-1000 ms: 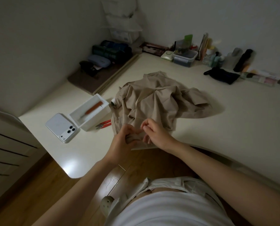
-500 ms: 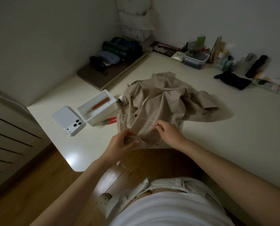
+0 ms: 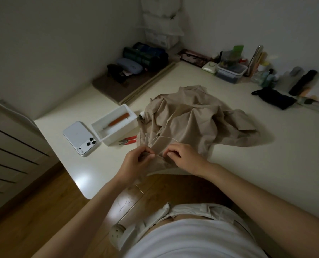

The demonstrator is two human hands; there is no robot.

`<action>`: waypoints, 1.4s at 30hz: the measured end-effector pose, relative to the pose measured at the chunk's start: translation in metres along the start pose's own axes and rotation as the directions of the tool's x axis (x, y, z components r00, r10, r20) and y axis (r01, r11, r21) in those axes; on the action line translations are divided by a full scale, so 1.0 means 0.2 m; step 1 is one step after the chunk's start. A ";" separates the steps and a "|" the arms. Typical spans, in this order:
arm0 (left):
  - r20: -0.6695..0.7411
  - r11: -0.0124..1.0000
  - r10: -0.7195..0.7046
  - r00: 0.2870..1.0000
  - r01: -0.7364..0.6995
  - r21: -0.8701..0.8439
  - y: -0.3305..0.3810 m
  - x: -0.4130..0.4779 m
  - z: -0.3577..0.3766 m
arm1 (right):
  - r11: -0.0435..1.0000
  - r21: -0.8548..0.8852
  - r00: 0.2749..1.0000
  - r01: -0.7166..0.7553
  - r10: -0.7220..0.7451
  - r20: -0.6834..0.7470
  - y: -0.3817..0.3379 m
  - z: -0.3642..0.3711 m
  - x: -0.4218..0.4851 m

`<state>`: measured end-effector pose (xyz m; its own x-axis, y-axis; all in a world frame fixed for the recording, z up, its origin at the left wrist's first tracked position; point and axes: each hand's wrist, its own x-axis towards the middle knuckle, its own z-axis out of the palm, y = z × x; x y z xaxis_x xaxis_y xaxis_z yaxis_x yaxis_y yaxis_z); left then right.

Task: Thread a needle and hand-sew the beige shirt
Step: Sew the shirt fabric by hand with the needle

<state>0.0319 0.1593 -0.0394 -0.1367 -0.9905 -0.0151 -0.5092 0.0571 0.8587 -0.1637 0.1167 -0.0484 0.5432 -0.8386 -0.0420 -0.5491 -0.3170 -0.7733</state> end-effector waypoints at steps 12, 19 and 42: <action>0.055 0.991 -0.048 0.997 0.055 -0.124 -0.02 0.04 0.00 | 0.960 0.266 0.995 -0.092 0.076 0.068 -0.03 0.01 0.04; 0.094 0.991 -0.051 0.994 0.061 -0.115 0.00 0.08 0.01 | 0.921 0.360 0.983 -0.150 0.102 0.150 -0.03 0.00 0.03; 0.259 0.876 -0.218 0.941 0.306 -0.372 0.04 0.09 -0.01 | 0.833 0.505 0.974 -0.227 0.200 0.109 -0.06 0.03 0.03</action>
<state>0.0276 0.1409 -0.0313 -0.2374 -0.9121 -0.3343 -0.1717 -0.2993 0.9386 -0.1500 0.1179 -0.0432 0.4882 -0.8318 -0.2641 -0.2598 0.1505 -0.9539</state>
